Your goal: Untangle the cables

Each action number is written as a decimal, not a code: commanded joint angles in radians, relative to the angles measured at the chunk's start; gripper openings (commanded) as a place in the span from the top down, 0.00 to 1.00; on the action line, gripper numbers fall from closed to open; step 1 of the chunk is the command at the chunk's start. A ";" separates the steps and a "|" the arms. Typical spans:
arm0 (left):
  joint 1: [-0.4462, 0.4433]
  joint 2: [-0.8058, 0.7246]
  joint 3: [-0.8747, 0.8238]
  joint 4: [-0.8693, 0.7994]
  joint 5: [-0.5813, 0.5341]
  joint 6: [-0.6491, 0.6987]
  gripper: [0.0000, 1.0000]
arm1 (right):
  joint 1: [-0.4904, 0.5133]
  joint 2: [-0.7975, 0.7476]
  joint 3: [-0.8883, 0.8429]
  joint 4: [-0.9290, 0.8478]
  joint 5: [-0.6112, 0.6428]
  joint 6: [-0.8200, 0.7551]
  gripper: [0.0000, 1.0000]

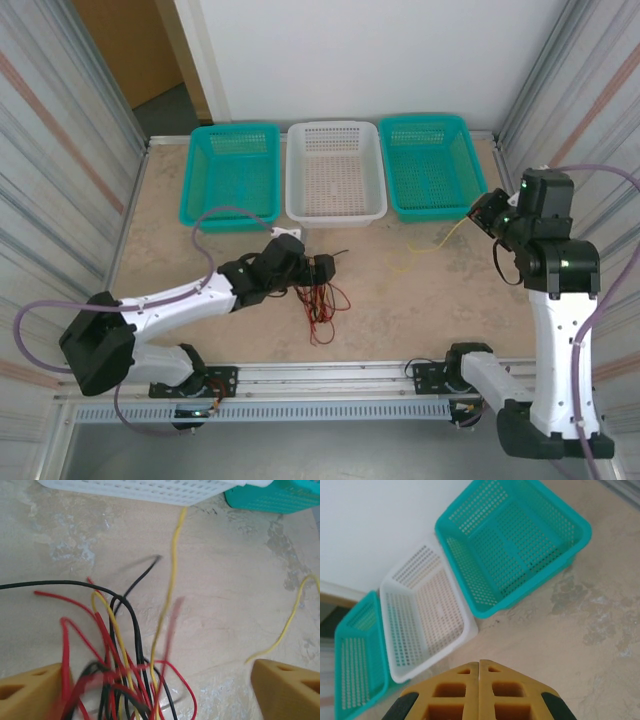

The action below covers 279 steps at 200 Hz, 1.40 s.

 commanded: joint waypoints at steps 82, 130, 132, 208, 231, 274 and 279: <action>0.113 -0.260 0.264 -0.209 0.456 0.556 0.14 | 0.471 0.272 0.289 -0.021 0.092 -0.146 1.00; -0.085 -0.139 0.357 -0.220 0.485 0.785 0.12 | 0.540 0.366 0.395 0.050 -0.035 -0.124 1.00; -0.088 -0.134 0.358 -0.219 0.480 0.789 0.12 | 0.540 0.369 0.421 0.053 -0.042 -0.122 1.00; -0.105 -0.074 0.335 -0.155 0.345 0.830 0.68 | 0.541 0.390 0.452 0.098 -0.138 -0.095 1.00; -0.104 -0.084 0.317 -0.125 0.334 0.824 0.80 | 0.539 0.378 0.424 0.119 -0.148 -0.085 1.00; -0.104 -0.081 0.288 -0.078 0.264 0.811 0.89 | 0.530 0.365 0.356 0.159 -0.178 -0.063 1.00; -0.104 -0.082 0.287 -0.073 0.251 0.809 0.93 | 0.528 0.362 0.346 0.166 -0.180 -0.060 1.00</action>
